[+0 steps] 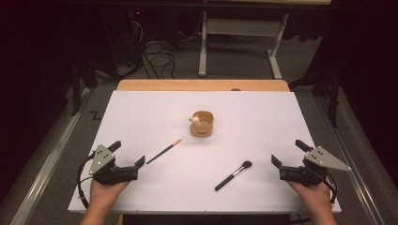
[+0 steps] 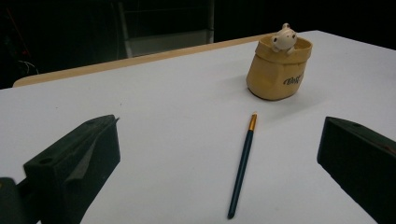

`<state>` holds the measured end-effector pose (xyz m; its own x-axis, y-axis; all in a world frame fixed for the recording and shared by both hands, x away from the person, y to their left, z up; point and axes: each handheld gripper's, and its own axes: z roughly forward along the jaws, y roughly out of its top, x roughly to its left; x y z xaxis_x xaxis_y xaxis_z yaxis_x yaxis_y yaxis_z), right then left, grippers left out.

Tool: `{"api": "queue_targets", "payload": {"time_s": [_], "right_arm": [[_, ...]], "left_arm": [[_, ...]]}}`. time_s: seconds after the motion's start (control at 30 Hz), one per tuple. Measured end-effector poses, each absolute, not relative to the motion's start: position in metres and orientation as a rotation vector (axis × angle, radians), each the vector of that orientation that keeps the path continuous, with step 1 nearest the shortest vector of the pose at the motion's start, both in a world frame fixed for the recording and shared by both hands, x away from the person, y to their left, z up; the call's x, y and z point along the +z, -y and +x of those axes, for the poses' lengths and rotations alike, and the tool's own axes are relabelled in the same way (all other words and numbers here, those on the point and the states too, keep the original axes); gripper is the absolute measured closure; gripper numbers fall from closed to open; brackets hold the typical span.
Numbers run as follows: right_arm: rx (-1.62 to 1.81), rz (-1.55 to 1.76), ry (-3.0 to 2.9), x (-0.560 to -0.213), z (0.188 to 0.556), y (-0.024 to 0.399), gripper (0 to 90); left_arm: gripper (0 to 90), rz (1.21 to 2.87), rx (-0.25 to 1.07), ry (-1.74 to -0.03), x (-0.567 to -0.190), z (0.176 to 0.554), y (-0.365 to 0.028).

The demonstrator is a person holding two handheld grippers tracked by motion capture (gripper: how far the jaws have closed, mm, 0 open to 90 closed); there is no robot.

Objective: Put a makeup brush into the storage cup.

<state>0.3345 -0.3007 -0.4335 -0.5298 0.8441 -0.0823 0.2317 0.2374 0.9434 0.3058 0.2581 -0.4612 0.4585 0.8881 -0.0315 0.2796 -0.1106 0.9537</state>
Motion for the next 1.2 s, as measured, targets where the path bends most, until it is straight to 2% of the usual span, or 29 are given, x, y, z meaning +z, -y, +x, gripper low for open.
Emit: {"api": "queue_targets", "payload": {"time_s": [0.73,1.2], "right_arm": [[1.295,0.985,-1.919,-0.4368,0.3356,0.2990,0.3],[1.302,0.988,-1.929,-0.4380,0.3344,0.2950,0.3]], "left_arm": [[0.3,1.635,0.716,-1.030,-0.4636,0.3063,-0.2591],[0.9,1.614,0.667,-1.066,-0.4684,0.3076,-0.2628]]}}
